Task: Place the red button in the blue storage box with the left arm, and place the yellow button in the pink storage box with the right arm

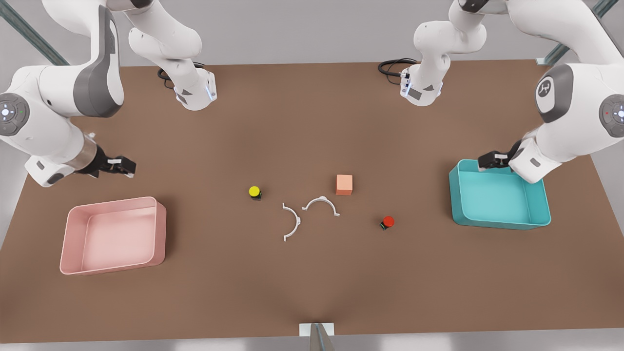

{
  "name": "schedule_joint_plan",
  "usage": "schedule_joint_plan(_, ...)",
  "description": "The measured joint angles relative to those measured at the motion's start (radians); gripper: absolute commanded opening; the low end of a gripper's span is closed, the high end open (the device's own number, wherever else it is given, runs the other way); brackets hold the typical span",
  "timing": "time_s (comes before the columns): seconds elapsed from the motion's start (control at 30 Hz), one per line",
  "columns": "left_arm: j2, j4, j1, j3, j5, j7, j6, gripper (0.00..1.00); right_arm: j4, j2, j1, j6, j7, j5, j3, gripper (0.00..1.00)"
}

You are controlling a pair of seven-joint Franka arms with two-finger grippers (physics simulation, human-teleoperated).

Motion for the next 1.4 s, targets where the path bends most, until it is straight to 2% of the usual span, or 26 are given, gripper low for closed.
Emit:
schedule_joint_plan(0.1,0.112,0.003,-0.113,0.001,0.002,0.006,0.084,1.0,-0.001,0.003,-0.002,0.045,0.005,-0.001,0.009,1.0)
schedule_joint_plan(0.2,0.281,-0.047,-0.265,-0.001,0.0,0.011,0.267,1.0,0.0,0.058,-0.002,0.093,0.018,-0.006,0.11,1.0)
schedule_joint_plan(0.33,0.421,-0.109,-0.326,0.001,0.014,0.025,0.504,1.0,-0.044,0.154,0.22,0.186,0.083,-0.027,0.147,1.0)
schedule_joint_plan(0.4,0.44,-0.194,-0.329,0.001,0.019,0.032,0.622,1.0,-0.122,0.167,0.298,0.237,0.128,-0.031,0.167,1.0)
schedule_joint_plan(0.53,0.47,-0.276,-0.328,0.001,0.023,0.044,0.792,1.0,-0.247,0.187,0.318,0.37,0.211,-0.034,0.197,1.0)
schedule_joint_plan(0.67,0.481,-0.309,-0.331,0.001,0.024,0.054,0.891,1.0,-0.263,0.252,0.332,0.491,0.281,-0.036,0.201,1.0)
schedule_joint_plan(0.73,0.486,-0.315,-0.332,0.001,0.024,0.059,0.921,0.96,-0.264,0.268,0.34,0.535,0.311,-0.037,0.201,1.0)
schedule_joint_plan(0.87,0.486,-0.353,-0.332,0.001,0.025,0.067,0.957,0.98,-0.275,0.282,0.344,0.592,0.363,-0.038,0.202,1.0)
schedule_joint_plan(0.9,0.483,-0.363,-0.332,0.001,0.025,0.069,0.963,0.95,-0.281,0.282,0.344,0.6,0.375,-0.038,0.204,1.0)
schedule_joint_plan(0.93,0.478,-0.371,-0.333,0.001,0.026,0.07,0.967,0.82,-0.288,0.282,0.344,0.607,0.387,-0.038,0.211,1.0)
schedule_joint_plan(0.97,0.474,-0.375,-0.333,0.001,0.026,0.071,0.971,0.74,-0.303,0.282,0.344,0.613,0.399,-0.038,0.215,1.0)
schedule_joint_plan(1.1,0.461,-0.376,-0.332,0.001,0.026,0.076,0.982,0.68,-0.364,0.291,0.345,0.641,0.44,-0.038,0.231,1.0)
schedule_joint_plan(1.2,0.451,-0.375,-0.329,0.001,0.028,0.078,0.986,0.47,-0.396,0.293,0.343,0.657,0.466,-0.04,0.234,1.0)
schedule_joint_plan(1.33,0.42,-0.374,-0.324,0.003,0.038,0.068,0.985,0.43,-0.433,0.293,0.337,0.667,0.5,-0.077,0.234,1.0)
schedule_joint_plan(1.4,0.344,-0.374,-0.279,0.005,0.041,0.072,0.943,0.43,-0.446,0.293,0.332,0.669,0.514,-0.095,0.231,1.0)
